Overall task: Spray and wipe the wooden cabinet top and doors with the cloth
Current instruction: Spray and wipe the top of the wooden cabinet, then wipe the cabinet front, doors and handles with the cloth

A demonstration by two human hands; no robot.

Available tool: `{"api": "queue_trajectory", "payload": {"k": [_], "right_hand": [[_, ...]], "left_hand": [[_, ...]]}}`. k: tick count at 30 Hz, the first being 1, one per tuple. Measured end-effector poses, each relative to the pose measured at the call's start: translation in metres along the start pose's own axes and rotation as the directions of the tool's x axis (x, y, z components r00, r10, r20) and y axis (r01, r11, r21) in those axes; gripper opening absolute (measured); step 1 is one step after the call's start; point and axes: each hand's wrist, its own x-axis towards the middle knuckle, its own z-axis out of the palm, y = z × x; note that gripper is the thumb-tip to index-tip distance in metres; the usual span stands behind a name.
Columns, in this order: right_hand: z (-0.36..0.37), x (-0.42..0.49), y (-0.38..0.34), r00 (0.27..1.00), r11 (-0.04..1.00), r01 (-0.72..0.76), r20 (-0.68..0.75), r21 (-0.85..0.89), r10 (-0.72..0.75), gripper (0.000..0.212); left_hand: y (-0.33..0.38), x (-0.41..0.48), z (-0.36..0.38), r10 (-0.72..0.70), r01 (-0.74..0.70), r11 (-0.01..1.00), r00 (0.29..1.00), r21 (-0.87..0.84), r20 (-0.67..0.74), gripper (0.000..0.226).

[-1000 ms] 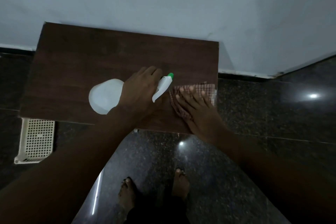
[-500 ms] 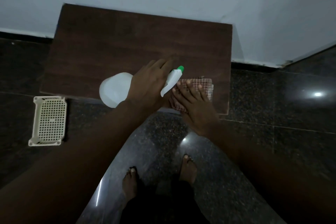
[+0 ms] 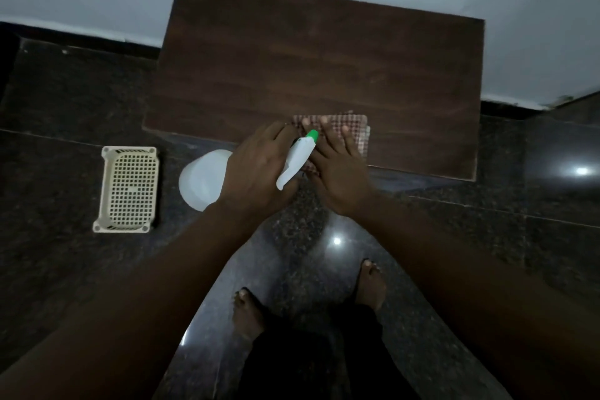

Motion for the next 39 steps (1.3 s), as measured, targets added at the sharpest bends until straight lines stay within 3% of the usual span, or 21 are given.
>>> {"api": "queue_trajectory", "payload": {"k": [6,9,11,13,15,17,18,20,27,39], "right_hand": [[0.008,0.007,-0.042,0.997,0.994,-0.067,-0.020,0.082,0.069,0.064],[0.009,-0.001,-0.072,0.997,0.952,-0.056,-0.030,0.300,0.068,0.060],[0.012,-0.005,-0.095,0.994,0.839,-0.067,-0.031,0.540,0.100,0.054],[0.020,-0.006,-0.119,0.981,0.598,-0.143,0.030,0.788,0.194,0.049],[0.028,-0.002,-0.138,0.905,0.218,-0.306,0.212,0.927,0.369,0.040],[0.032,0.007,-0.155,0.715,-0.255,-0.421,0.492,0.870,0.497,0.031],[0.035,0.012,-0.163,0.630,-0.432,-0.429,0.605,0.794,0.487,0.032],[0.042,0.020,-0.174,0.559,-0.618,-0.408,0.719,0.672,0.413,0.042],[0.057,0.053,-0.198,0.513,-0.816,-0.195,0.766,0.544,0.388,0.044],[0.067,0.075,-0.195,0.581,-0.845,-0.171,0.744,0.507,0.329,0.044]], "left_hand": [[-0.045,-0.046,-0.023,-0.110,0.109,0.993,0.994,-0.055,-0.005,0.048],[-0.068,-0.070,-0.031,-0.152,0.150,0.985,0.988,-0.079,-0.021,0.040],[-0.084,-0.084,-0.036,-0.177,0.174,0.981,0.983,-0.084,-0.036,0.034],[-0.100,-0.098,-0.041,-0.197,0.192,0.978,0.979,-0.083,-0.059,0.039],[-0.112,-0.110,-0.046,-0.224,0.217,0.973,0.972,-0.083,-0.078,0.043],[-0.127,-0.122,-0.046,-0.274,0.266,0.959,0.959,-0.097,-0.076,0.043],[-0.136,-0.127,-0.045,-0.297,0.289,0.952,0.952,-0.102,-0.077,0.042],[-0.148,-0.136,-0.043,-0.320,0.310,0.945,0.943,-0.107,-0.094,0.038],[-0.169,-0.153,-0.038,-0.369,0.363,0.929,0.921,-0.068,-0.125,0.034],[-0.192,-0.151,-0.012,-0.404,0.387,0.914,0.896,-0.121,-0.186,0.030]]}}
